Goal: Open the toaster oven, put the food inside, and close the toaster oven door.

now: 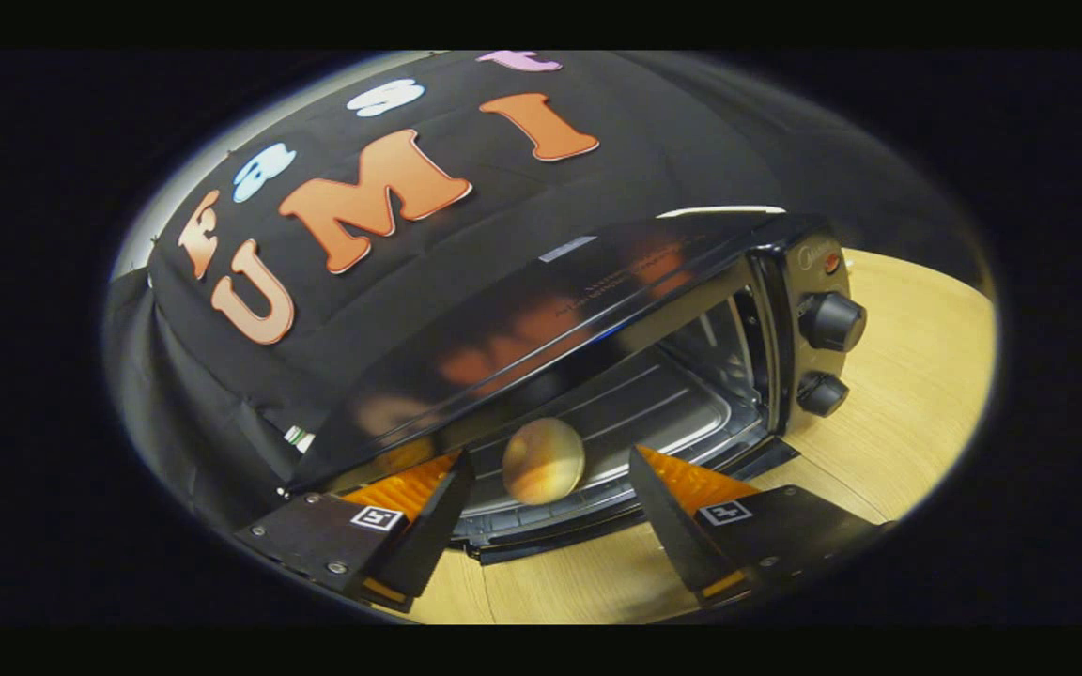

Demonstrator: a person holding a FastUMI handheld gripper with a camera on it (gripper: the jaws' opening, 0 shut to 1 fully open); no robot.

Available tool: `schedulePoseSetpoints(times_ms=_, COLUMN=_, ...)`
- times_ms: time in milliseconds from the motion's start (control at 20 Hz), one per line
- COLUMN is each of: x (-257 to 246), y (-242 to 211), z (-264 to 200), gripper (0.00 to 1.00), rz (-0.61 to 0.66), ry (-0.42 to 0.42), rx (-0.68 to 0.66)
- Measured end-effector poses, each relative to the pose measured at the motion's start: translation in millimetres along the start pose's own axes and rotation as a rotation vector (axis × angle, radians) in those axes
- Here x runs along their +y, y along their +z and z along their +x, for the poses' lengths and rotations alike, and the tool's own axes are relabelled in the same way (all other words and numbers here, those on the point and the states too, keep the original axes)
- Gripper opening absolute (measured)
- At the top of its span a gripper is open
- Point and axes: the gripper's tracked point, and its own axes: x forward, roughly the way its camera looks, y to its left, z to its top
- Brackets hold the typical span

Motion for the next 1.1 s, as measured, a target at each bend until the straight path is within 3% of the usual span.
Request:
schedulePoseSetpoints(times_ms=550, x=-35, y=-5, z=-99, gripper=0.99, rz=-0.237, ry=-0.077, rx=-0.021)
schedulePoseSetpoints(times_ms=1100, x=-76, y=-80, z=-148, gripper=0.99, rz=-0.448, ry=-0.145, rx=0.126)
